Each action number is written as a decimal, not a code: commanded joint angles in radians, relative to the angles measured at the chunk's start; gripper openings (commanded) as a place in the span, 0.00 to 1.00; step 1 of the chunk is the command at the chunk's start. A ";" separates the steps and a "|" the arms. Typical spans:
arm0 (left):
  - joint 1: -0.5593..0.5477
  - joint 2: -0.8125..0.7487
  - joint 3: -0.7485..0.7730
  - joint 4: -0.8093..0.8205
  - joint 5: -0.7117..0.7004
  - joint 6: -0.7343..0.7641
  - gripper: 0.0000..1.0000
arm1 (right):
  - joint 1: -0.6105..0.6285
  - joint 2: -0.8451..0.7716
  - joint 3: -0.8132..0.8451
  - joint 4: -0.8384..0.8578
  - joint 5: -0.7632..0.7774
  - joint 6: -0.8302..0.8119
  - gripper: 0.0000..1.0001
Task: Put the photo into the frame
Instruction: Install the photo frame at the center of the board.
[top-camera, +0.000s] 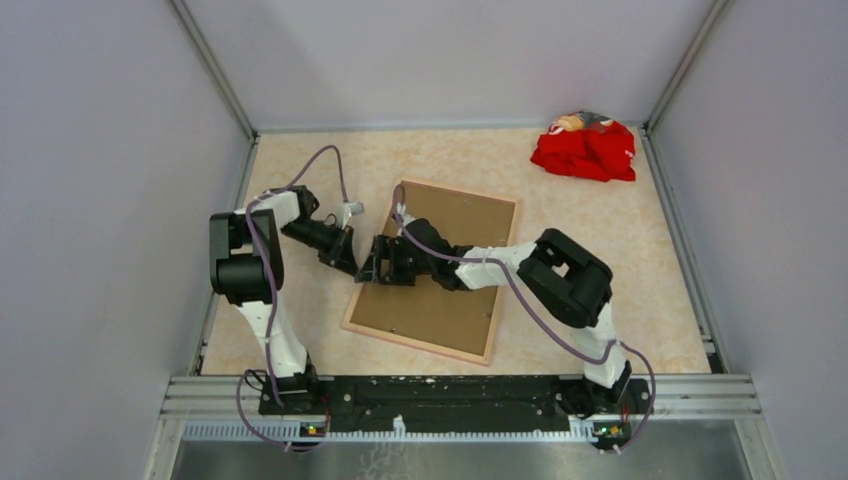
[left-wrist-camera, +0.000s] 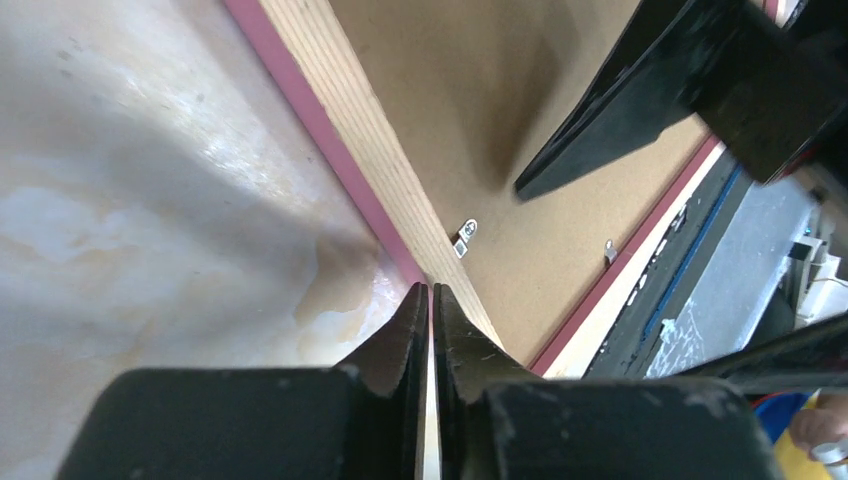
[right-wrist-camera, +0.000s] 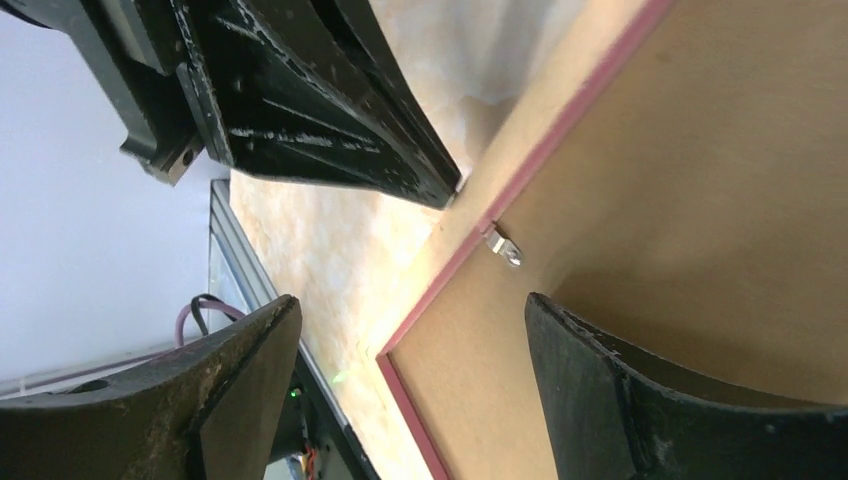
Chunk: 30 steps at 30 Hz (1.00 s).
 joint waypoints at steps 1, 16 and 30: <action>0.013 0.008 0.092 -0.015 0.033 0.020 0.13 | -0.090 -0.170 -0.067 0.040 -0.010 -0.041 0.85; -0.039 0.255 0.393 0.002 0.169 -0.146 0.34 | -0.290 -0.060 0.088 -0.124 -0.064 -0.243 0.90; -0.057 0.286 0.371 0.050 0.136 -0.178 0.17 | -0.316 0.199 0.356 -0.144 -0.129 -0.210 0.85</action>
